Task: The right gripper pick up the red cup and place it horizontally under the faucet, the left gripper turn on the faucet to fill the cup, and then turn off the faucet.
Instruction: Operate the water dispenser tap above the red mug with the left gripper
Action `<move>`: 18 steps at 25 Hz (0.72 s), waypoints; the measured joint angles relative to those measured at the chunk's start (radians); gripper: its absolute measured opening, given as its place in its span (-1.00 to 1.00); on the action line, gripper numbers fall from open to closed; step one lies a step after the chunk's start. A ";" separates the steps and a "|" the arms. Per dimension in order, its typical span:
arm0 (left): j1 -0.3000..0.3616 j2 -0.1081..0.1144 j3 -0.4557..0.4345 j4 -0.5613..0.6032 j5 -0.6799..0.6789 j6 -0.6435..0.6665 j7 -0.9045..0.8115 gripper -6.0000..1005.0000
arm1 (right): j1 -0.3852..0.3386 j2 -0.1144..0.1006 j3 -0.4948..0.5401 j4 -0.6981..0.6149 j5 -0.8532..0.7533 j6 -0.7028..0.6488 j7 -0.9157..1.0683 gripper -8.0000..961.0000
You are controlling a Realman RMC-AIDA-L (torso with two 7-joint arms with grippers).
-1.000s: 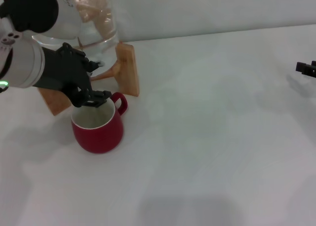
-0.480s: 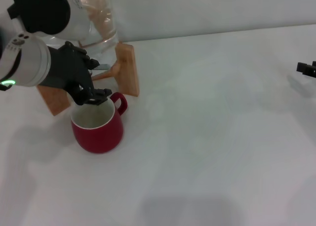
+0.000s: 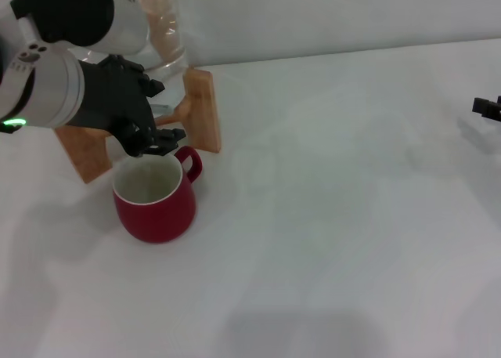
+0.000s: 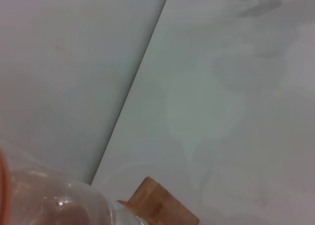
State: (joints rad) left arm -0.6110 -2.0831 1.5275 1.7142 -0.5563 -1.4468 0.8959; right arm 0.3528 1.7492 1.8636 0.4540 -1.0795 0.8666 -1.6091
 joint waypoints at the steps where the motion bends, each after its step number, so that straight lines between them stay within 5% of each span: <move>1: 0.000 0.000 0.000 0.001 -0.002 0.000 0.000 0.32 | 0.000 0.000 0.000 0.000 0.000 0.000 0.000 0.14; 18: -0.004 -0.002 0.051 -0.034 -0.035 0.019 0.008 0.32 | -0.002 0.001 0.000 -0.012 -0.002 0.000 0.000 0.14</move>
State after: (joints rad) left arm -0.6148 -2.0847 1.5789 1.6806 -0.5911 -1.4277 0.9039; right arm 0.3512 1.7503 1.8638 0.4421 -1.0816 0.8667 -1.6091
